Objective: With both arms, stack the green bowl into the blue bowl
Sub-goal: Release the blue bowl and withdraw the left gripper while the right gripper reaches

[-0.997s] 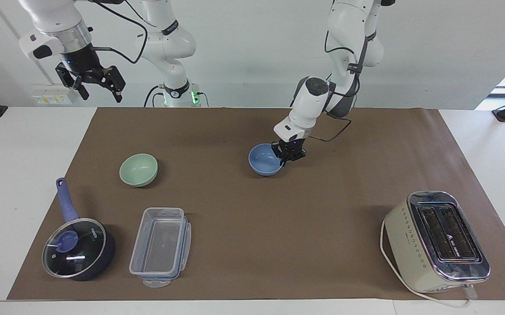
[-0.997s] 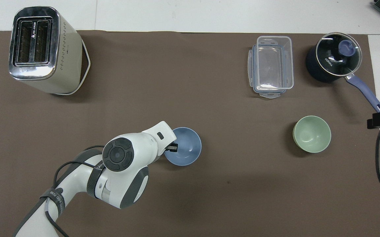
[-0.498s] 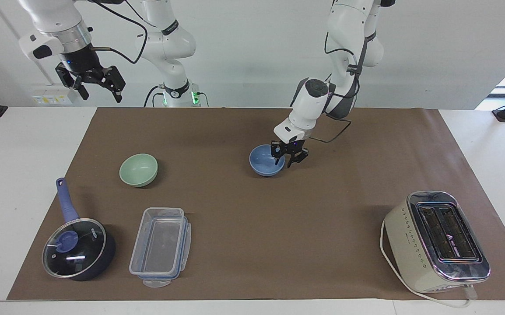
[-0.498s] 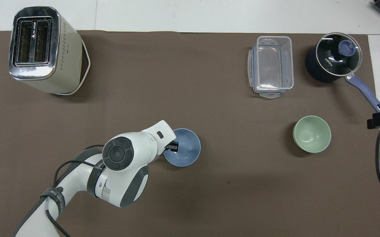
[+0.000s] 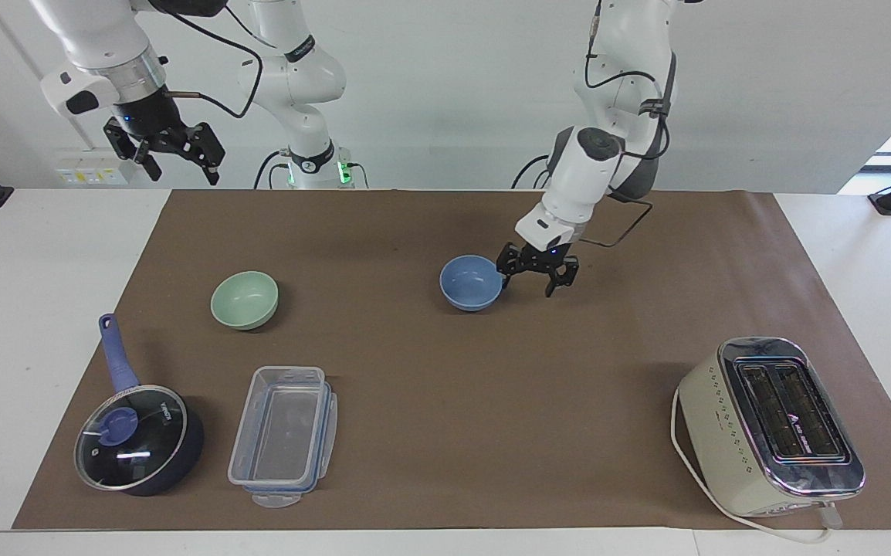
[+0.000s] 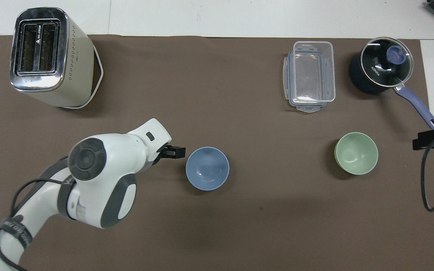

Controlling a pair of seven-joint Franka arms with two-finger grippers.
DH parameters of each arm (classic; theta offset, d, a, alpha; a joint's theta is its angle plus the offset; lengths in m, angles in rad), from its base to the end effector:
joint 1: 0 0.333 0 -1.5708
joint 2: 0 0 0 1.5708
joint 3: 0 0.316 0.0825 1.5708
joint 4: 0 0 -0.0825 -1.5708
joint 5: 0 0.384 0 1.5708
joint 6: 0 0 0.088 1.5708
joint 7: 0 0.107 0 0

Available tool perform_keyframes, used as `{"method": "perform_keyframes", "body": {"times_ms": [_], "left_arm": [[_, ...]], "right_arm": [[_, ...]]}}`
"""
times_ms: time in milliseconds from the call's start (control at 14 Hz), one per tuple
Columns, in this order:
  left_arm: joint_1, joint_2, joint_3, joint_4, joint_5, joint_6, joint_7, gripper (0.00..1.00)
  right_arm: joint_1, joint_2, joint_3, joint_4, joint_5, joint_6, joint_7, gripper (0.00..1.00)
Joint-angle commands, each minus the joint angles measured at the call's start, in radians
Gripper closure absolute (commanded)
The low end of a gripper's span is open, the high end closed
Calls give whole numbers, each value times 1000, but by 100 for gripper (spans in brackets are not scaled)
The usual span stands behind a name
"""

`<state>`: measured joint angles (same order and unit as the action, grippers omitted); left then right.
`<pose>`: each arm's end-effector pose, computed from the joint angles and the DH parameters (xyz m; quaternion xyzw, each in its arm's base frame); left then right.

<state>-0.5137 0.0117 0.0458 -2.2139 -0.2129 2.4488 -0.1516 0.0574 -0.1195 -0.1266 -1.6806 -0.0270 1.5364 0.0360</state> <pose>0.4913 -0.2484 0.3947 0.9874 -0.0829 0.0822 0.1064 0.5113 -0.0425 0.6331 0.9985 -0.0523 -0.0129 0.0058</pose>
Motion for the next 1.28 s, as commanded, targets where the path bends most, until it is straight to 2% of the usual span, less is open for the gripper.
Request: {"method": "perform_keyframes", "body": {"times_ms": [0, 142, 427, 641, 783, 1068, 1210], "left_arm": [[156, -116, -6, -1, 29, -129, 188, 0], [254, -121, -7, 81, 100, -251, 303, 0], [369, -101, -7, 290, 154, -471, 351, 0], [406, -47, -6, 520, 194, -698, 380, 0], [423, -38, -4, 600, 199, -764, 389, 0], [423, 37, -4, 790, 213, -924, 388, 0], [425, 56, -4, 821, 213, -950, 388, 0]], "right_arm": [[-2, -23, 1, -102, -2, 102, -39, 0], [-10, -5, 1, -142, -2, 146, -79, 0], [-27, 90, 1, -226, -2, 329, -117, 0], [-48, 190, 1, -240, 33, 431, -189, 0], [-76, 202, 1, -304, 33, 526, -270, 0], [-131, 230, 1, -421, 33, 651, -441, 0], [-133, 238, 1, -448, 35, 660, -453, 0]]}}
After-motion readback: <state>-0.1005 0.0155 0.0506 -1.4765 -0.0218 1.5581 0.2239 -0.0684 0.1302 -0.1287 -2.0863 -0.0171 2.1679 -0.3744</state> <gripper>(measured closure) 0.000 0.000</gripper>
